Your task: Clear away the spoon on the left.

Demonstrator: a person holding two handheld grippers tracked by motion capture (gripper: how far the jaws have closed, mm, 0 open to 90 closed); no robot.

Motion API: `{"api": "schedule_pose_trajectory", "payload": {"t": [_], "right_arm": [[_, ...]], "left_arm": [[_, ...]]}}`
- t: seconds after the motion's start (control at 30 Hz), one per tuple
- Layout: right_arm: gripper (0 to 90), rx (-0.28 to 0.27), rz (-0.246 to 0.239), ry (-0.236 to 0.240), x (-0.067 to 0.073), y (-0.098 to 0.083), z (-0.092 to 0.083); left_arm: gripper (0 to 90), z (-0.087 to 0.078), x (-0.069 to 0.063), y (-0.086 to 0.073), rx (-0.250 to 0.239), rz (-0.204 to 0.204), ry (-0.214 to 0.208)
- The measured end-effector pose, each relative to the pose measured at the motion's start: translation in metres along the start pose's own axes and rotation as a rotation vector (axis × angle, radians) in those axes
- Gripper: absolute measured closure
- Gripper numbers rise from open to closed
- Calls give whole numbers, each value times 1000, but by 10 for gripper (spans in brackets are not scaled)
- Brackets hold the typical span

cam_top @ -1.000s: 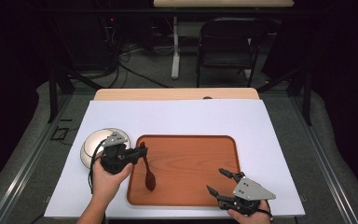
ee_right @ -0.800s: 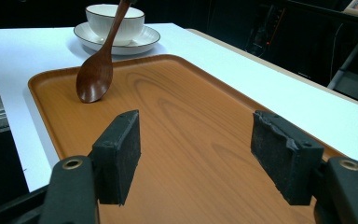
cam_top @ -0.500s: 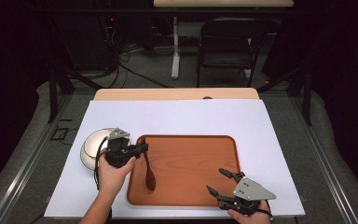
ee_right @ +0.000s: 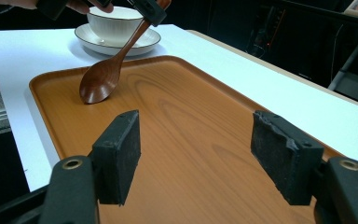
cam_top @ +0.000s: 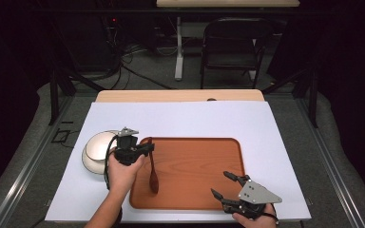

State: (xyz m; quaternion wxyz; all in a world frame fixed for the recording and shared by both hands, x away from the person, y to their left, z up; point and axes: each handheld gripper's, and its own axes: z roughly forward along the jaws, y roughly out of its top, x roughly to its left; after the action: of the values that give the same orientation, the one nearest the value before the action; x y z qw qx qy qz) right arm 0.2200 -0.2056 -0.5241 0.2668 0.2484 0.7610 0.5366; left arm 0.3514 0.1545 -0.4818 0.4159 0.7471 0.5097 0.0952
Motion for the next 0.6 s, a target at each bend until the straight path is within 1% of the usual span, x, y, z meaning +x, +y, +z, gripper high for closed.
{"api": "schedule_pose_trajectory", "payload": {"t": [0.03, 0.07, 0.17, 0.3, 0.33, 0.37, 0.4, 0.43, 0.47, 0.6], "right_arm": [[327, 0, 3, 0, -1, 0, 0], [327, 0, 3, 0, -1, 0, 0], [326, -1, 3, 1, -1, 0, 0], [327, 0, 1, 2, 0, 0, 0], [327, 0, 1, 2, 0, 0, 0], [326, -1, 2, 2, 0, 0, 0], [326, -1, 2, 2, 0, 0, 0], [326, 0, 3, 1, -1, 0, 0], [327, -1, 3, 0, -1, 0, 0], [326, -1, 4, 0, -1, 0, -1]], "left_arm": [[812, 5, 2, 1, 7, -10, -1], [811, 5, 2, 1, 7, -10, -1], [809, 14, 7, 2, 20, -18, -8], [809, 22, 11, 3, 31, -38, -8], [809, 22, 11, 3, 31, -38, -8], [809, 26, 13, 4, 37, -50, -8], [809, 26, 13, 4, 37, -50, -8], [809, 30, 16, 3, 44, -69, -9], [808, 32, 18, 3, 45, -77, -8], [806, 38, 21, 2, 53, -96, -6]]}}
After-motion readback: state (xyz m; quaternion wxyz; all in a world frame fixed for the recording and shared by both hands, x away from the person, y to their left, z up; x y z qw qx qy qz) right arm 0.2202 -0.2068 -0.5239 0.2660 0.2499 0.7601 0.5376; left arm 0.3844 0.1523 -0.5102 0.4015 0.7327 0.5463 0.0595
